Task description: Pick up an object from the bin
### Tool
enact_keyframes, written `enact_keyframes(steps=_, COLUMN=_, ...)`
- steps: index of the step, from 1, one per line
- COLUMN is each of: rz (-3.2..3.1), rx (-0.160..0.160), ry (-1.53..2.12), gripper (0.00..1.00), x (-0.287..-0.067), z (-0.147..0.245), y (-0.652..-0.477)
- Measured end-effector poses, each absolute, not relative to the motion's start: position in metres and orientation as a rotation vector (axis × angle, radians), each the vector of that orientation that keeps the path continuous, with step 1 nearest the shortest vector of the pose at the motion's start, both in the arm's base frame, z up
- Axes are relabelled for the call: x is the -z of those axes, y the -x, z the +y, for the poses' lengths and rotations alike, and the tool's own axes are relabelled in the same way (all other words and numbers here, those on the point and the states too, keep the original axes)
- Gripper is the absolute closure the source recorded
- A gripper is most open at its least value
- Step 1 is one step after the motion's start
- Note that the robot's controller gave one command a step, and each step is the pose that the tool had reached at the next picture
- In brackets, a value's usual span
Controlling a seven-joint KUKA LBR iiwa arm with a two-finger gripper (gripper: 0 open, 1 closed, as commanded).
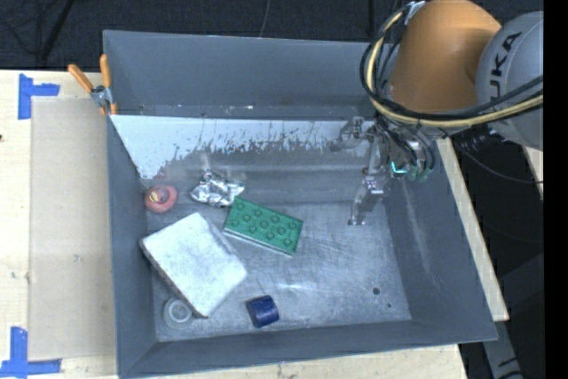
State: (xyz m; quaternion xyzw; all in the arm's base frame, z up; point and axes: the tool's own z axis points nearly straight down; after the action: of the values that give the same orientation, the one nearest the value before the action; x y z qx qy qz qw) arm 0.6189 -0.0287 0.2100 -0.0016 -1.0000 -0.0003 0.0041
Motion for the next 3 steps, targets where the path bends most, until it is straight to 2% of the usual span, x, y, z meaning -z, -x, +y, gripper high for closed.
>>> enact_keyframes(steps=1, rz=-3.113, rx=-0.001, ry=0.448, gripper=0.0, x=-0.072, z=0.041, y=-0.602)
enact_keyframes(steps=2, rz=-3.105, rx=0.004, ry=0.493, gripper=0.0, x=-0.101, z=0.068, y=-0.593)
enact_keyframes(steps=3, rz=-3.035, rx=-0.001, ry=0.799, gripper=0.0, x=-0.099, z=0.072, y=-0.587)
